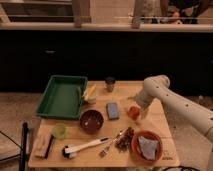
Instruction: Place apple in tray
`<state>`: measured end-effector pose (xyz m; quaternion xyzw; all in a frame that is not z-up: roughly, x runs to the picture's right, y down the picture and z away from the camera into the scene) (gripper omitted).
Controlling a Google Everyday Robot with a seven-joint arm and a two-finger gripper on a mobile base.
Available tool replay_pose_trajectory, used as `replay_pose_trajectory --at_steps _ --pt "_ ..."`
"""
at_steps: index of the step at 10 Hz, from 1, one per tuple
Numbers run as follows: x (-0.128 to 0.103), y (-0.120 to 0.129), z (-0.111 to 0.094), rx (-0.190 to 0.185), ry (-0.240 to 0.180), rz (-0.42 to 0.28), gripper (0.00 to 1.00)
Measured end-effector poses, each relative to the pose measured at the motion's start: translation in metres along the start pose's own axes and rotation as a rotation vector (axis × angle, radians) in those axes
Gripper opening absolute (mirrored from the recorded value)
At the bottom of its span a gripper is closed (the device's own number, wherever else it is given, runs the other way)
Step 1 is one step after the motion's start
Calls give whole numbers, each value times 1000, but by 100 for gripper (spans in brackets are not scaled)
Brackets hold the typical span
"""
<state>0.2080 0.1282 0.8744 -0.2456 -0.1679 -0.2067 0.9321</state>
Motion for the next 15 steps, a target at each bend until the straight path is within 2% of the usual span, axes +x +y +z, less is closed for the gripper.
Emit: replay_pose_trajectory --at_steps 2,4,9,11,15 --pt "1 1 2 -3 -6 3 80" --pt "2 3 5 -7 -12 2 70" --pt "-7 10 13 -13 -30 -9 18" --pt "-12 13 12 -9 -30 -16 2" --pt "-19 13 -6 22 -21 -25 0"
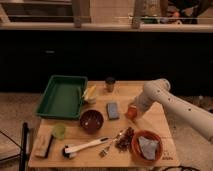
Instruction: Place apple in tray
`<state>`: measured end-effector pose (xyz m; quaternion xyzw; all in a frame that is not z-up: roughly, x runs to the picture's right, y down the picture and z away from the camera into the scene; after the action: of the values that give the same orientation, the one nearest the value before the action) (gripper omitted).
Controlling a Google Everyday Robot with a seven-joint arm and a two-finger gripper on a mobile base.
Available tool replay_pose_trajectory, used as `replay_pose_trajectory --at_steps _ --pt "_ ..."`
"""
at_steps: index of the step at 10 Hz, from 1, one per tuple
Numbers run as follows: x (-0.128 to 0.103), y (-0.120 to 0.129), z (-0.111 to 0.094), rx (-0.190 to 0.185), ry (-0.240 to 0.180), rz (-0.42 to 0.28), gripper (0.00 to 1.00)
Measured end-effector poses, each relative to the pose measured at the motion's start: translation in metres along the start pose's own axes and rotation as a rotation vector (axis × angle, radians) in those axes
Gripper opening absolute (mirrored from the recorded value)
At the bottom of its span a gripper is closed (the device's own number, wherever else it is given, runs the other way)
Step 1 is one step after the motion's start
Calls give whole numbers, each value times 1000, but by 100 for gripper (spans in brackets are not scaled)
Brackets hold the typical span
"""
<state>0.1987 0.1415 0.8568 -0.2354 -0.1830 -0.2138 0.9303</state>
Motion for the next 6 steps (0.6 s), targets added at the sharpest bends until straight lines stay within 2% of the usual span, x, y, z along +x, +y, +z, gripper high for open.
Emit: replay_pose_trajectory --at_steps 3,6 --pt "-1 -8 -30 26 16 -22 0" --pt "1 -14 -60 41 50 -41 0"
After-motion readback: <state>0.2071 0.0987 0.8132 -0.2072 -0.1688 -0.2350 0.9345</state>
